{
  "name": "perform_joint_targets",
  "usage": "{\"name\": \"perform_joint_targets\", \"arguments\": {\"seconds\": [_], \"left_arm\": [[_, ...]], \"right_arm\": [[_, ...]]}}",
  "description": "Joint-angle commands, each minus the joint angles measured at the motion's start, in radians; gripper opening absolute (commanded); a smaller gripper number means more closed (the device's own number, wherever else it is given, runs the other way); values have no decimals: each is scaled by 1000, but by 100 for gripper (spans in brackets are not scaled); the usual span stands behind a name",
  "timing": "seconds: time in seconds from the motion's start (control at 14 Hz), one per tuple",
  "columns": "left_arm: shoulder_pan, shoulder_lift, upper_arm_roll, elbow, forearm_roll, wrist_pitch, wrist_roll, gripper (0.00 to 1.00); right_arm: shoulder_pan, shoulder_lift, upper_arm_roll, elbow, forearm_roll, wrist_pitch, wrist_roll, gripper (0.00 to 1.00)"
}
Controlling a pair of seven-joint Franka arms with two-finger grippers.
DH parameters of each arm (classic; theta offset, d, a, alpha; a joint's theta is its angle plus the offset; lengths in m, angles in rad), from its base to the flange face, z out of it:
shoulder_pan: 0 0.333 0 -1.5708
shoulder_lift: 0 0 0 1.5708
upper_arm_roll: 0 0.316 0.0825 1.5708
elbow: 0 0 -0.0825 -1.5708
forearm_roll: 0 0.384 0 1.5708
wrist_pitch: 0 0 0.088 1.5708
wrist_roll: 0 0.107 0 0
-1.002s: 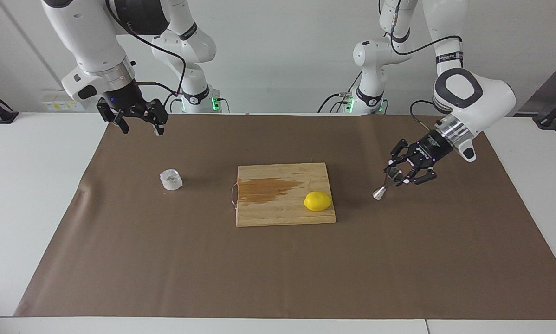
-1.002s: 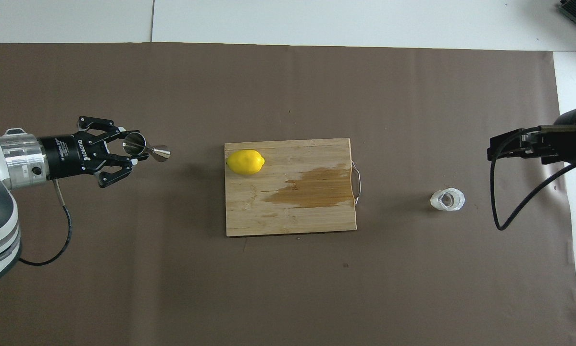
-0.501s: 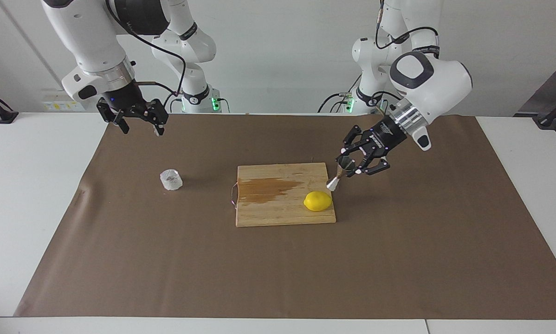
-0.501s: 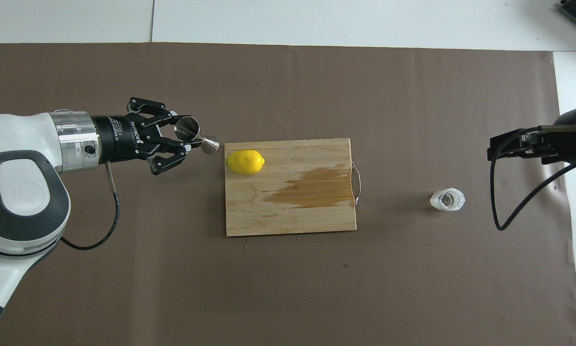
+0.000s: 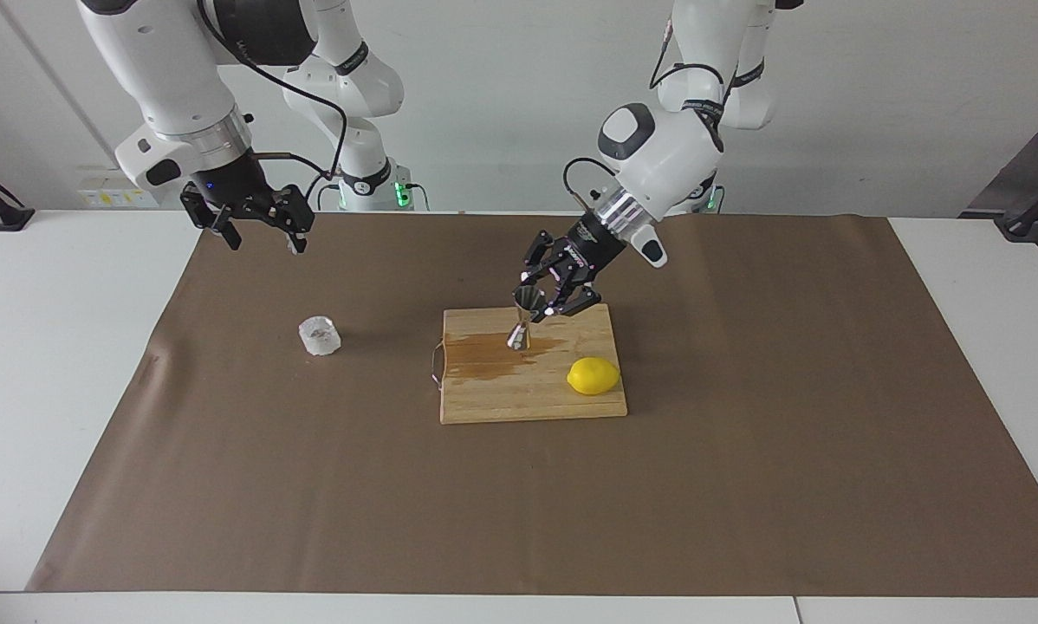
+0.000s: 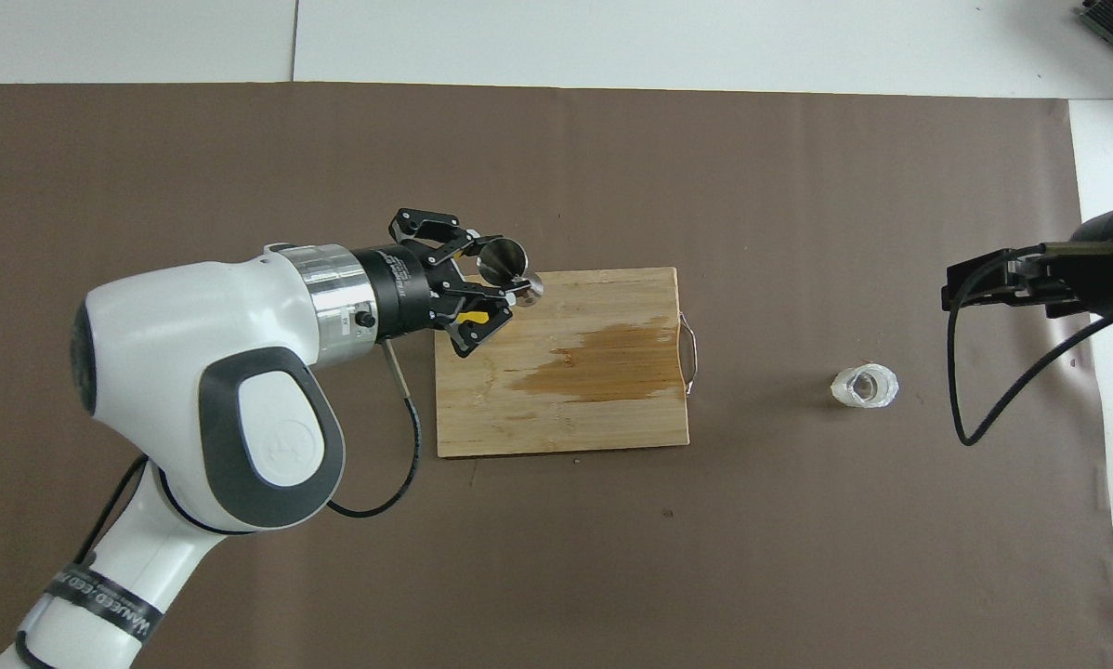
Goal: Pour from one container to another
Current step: 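Lift the metal cup with the left gripper and carry it over the board, then lower the metal cup onto the board and open the left gripper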
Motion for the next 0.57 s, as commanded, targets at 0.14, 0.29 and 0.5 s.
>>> {"name": "perform_joint_targets", "arguments": {"seconds": [0.14, 0.29, 0.5], "left_arm": [[-134, 128, 16, 28, 13, 188, -26, 0], [-163, 144, 16, 28, 13, 198, -31, 0], [-184, 177, 17, 27, 15, 202, -29, 0]], "right_arm": [[-9, -9, 3, -4, 6, -14, -20, 100], [-9, -7, 3, -4, 6, -14, -20, 100], [-9, -7, 3, -4, 6, -14, -20, 100]]}}
